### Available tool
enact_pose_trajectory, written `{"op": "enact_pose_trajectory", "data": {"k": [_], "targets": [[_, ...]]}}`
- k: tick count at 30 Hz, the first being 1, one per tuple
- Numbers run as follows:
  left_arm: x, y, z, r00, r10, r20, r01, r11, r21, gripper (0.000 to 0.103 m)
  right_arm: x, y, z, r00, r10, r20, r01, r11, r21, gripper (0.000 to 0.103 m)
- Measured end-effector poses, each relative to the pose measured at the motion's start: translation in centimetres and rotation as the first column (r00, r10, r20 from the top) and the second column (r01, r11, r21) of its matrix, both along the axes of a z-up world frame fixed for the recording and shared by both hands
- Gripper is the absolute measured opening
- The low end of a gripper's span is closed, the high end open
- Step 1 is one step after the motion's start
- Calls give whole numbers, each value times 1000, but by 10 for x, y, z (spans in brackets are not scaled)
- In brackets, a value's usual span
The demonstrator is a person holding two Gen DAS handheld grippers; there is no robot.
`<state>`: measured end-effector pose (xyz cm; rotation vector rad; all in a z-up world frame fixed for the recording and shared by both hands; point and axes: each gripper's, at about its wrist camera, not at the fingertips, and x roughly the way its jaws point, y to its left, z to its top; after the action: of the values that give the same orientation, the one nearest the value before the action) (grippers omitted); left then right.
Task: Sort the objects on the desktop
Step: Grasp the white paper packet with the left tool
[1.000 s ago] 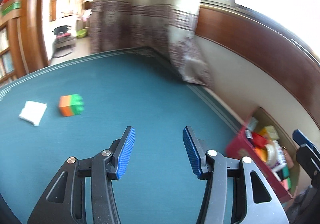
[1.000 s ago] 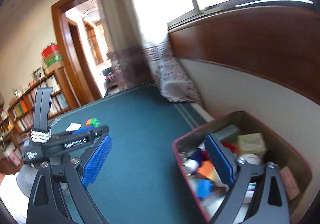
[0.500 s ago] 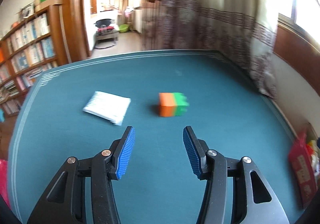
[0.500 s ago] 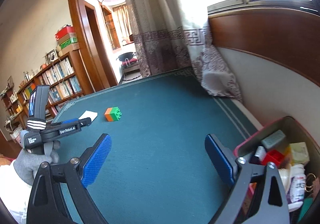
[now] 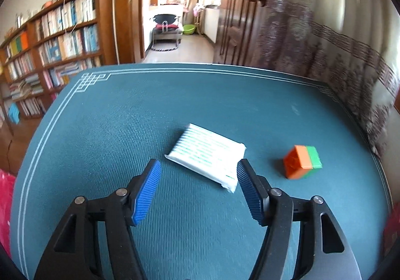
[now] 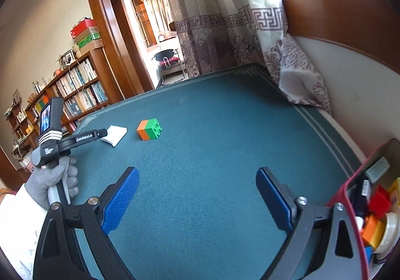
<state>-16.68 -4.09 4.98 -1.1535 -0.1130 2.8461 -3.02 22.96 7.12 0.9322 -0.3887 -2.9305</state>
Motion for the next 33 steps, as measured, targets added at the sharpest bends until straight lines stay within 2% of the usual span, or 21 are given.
{"op": "enact_pose_trajectory", "data": {"k": [5,11,17,25,27,33], "targets": [[-23,-4,-2,999,41,-1,-41,998,57,79,-10,-4,-10,1000,16,25,-16,1000,-8,96],[-47,-9,-7,991,123,53,-130,979,158,84,-18,-2,-21,999,19,49,-18,999,-26,96],[-59,11,-23,984,146,102,-156,983,99,85,-26,0,-28,998,17,68,-15,999,-32,96],[-58,21,-29,989,134,65,-135,991,2,83,-38,-9,-28,996,30,85,-31,1000,7,96],[-54,20,-28,992,116,53,-117,993,8,75,-46,-18,-24,996,46,76,-50,998,48,96],[-42,9,-27,999,11,46,-12,1000,28,70,-69,-40,-22,994,83,72,-91,990,104,96]]}}
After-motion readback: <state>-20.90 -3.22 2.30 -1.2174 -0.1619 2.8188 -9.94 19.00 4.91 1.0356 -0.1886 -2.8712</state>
